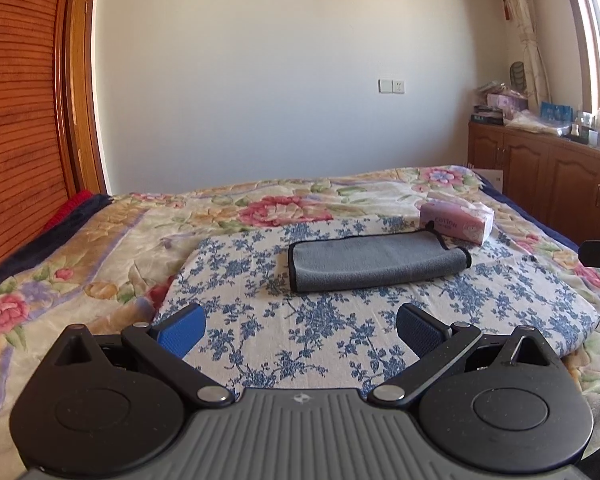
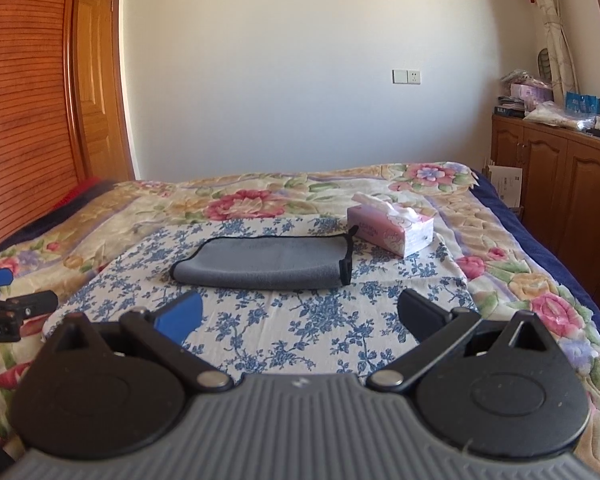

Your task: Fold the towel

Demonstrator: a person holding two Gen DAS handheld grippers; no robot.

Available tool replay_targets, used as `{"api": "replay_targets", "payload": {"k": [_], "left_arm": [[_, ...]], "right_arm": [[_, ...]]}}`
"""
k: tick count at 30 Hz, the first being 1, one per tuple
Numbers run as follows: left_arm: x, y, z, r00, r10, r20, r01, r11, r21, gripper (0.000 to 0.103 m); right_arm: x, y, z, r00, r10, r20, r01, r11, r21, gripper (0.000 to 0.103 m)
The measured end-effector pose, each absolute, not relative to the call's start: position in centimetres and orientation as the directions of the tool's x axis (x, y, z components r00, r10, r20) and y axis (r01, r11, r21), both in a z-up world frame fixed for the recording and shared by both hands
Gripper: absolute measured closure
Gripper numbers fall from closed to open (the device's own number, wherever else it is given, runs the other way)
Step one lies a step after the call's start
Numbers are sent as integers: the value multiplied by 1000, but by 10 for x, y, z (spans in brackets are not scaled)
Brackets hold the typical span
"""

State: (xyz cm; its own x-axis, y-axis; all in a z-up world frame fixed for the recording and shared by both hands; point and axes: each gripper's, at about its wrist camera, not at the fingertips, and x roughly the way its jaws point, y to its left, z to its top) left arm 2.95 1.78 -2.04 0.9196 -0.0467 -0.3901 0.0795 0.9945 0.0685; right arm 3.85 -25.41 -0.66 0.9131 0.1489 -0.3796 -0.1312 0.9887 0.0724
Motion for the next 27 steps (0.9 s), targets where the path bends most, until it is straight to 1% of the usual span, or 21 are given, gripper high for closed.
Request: {"api": "replay_targets", "payload": {"k": [14, 27], "left_arm": [[22, 18, -14, 950, -38, -311, 65, 995, 78, 0], [22, 17, -15, 950, -36, -310, 65, 994, 83, 0]], "right_arm": [[32, -254, -4, 936, 136, -326, -126, 991, 53, 0], [33, -256, -4, 944, 114, -309, -103, 993, 51, 0]]}}
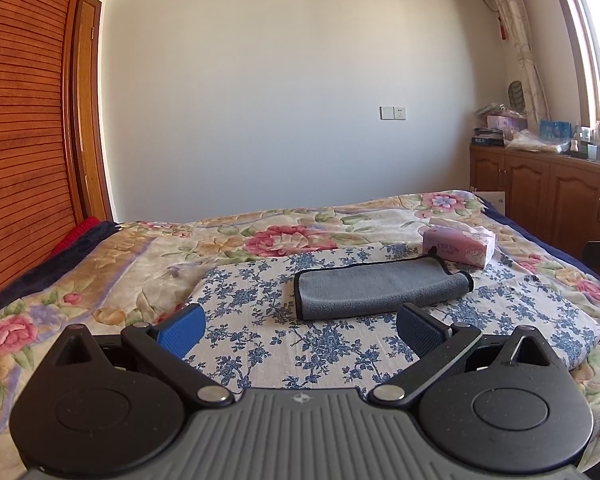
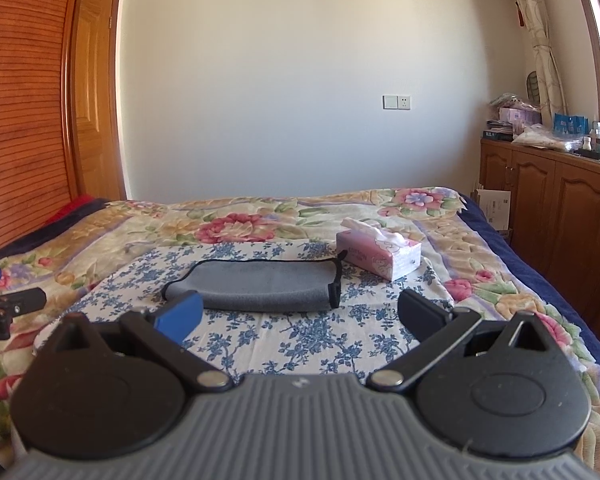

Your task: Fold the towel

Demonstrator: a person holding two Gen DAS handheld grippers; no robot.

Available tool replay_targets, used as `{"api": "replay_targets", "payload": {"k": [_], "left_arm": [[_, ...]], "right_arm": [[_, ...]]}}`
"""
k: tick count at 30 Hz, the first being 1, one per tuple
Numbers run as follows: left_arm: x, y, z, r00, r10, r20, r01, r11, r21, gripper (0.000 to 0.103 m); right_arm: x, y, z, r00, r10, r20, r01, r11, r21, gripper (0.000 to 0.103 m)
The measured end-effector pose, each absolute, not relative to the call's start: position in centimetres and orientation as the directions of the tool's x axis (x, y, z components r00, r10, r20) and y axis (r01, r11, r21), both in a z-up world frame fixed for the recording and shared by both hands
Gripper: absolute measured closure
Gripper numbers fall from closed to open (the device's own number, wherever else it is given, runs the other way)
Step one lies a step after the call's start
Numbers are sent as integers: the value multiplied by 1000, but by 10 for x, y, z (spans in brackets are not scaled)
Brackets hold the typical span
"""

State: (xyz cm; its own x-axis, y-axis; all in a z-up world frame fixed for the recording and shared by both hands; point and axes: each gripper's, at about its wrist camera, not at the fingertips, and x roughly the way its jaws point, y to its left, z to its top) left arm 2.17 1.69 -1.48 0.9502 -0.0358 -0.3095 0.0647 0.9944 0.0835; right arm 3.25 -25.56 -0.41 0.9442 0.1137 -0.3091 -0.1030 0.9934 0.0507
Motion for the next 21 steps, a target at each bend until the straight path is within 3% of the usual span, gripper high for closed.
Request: {"api": "replay_targets", "payload": {"k": [21], "left_arm": [[22, 16, -15, 950, -36, -310, 64, 995, 82, 0]], "right_arm": [[33, -257, -4, 945, 106, -308, -95, 994, 50, 0]]}}
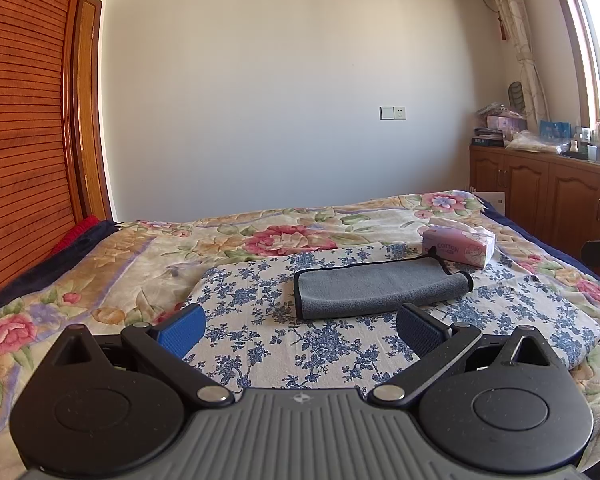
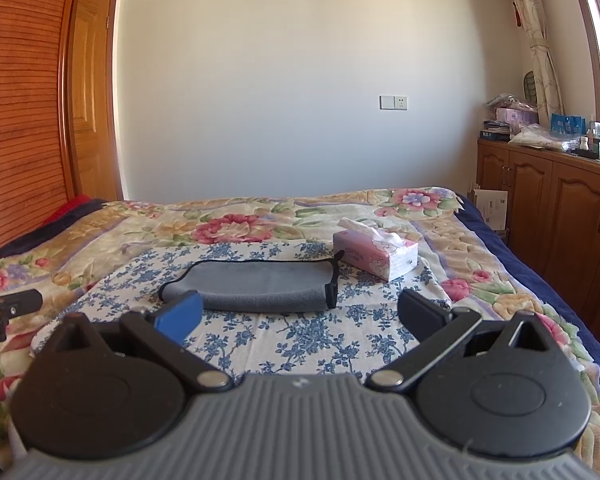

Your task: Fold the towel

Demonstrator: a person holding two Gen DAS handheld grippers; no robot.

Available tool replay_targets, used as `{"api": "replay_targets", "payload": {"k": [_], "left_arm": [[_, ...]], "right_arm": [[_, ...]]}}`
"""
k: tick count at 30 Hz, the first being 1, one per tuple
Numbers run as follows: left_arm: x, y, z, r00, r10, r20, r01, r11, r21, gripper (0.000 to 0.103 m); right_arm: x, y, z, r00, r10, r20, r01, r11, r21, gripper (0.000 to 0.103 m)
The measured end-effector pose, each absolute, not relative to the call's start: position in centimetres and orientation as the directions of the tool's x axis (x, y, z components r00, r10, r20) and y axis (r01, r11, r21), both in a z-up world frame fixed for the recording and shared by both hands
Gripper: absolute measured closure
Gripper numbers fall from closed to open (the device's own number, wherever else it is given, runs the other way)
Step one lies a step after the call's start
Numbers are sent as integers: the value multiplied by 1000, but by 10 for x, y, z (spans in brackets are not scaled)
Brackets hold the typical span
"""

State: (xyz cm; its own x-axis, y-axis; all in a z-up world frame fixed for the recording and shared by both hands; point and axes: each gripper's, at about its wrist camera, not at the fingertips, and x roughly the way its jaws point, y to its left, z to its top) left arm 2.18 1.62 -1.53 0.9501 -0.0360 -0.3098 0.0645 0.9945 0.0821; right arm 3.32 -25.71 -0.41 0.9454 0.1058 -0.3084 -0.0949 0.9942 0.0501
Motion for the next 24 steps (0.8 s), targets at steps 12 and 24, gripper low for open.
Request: {"api": "replay_targets", "payload": {"k": [12, 24], "left_arm": [[22, 16, -15, 950, -36, -309, 64, 995, 83, 0], [23, 19, -14, 952, -34, -303, 63, 994, 85, 0]], "right_arm": [[33, -258, -4, 946, 104, -307, -93, 994, 50, 0], [34, -258, -1, 948, 101, -301, -90, 995, 50, 0]]}}
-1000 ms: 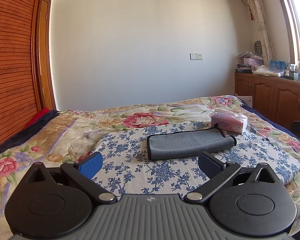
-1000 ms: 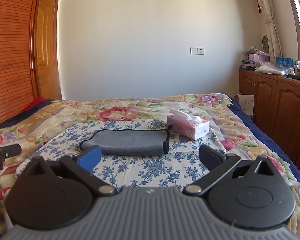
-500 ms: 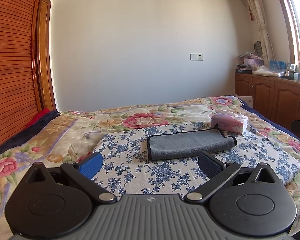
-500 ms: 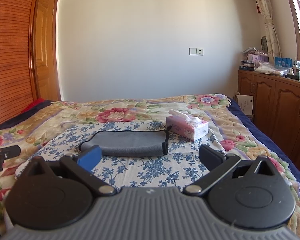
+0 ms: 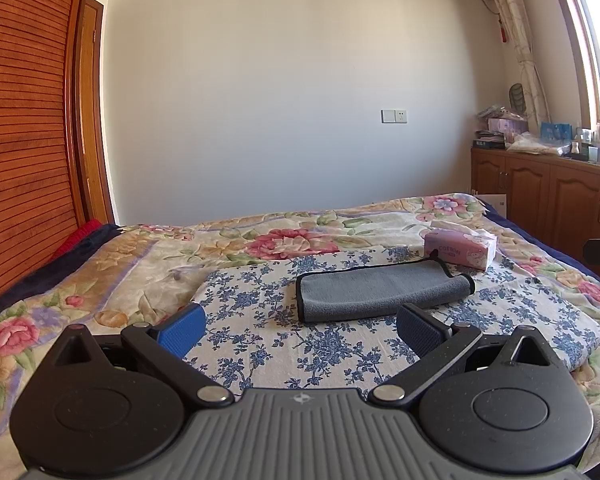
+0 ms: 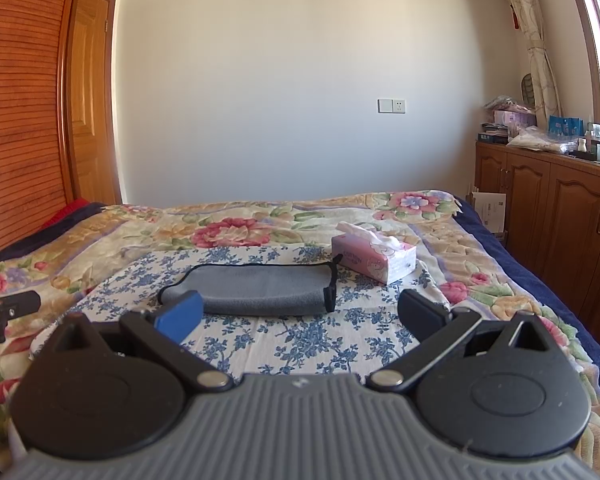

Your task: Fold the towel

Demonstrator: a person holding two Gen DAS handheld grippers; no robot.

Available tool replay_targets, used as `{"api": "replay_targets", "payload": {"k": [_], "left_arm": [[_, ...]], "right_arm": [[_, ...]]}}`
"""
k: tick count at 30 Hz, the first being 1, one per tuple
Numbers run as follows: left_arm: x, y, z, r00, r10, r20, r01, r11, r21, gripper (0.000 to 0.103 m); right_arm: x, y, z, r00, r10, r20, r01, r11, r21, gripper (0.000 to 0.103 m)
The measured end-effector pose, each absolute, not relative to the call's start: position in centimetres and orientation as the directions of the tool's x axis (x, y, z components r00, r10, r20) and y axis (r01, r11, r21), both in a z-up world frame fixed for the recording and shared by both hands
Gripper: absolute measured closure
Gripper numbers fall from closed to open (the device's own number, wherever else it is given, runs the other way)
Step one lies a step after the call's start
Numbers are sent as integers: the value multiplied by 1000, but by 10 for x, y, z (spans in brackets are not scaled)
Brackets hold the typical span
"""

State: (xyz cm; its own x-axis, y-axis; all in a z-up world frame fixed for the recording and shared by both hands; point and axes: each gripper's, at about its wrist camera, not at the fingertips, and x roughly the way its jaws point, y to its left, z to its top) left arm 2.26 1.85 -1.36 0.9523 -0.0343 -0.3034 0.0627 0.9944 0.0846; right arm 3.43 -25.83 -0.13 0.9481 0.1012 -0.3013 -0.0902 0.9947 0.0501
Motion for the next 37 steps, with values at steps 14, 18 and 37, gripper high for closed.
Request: {"api": "replay_targets", "payload": {"k": [14, 18, 37], "left_arm": [[22, 19, -14, 952, -34, -304, 63, 994, 85, 0], [22, 19, -14, 952, -34, -304, 63, 994, 85, 0], [21, 18, -14, 952, -33, -304, 62, 994, 85, 0]], "right_arm": [[34, -258, 0, 949, 100, -298, -89, 995, 49, 0], [33, -257, 0, 950, 99, -297, -89, 995, 48, 0], [34, -257, 1, 950, 99, -296, -89, 995, 48, 0]]}}
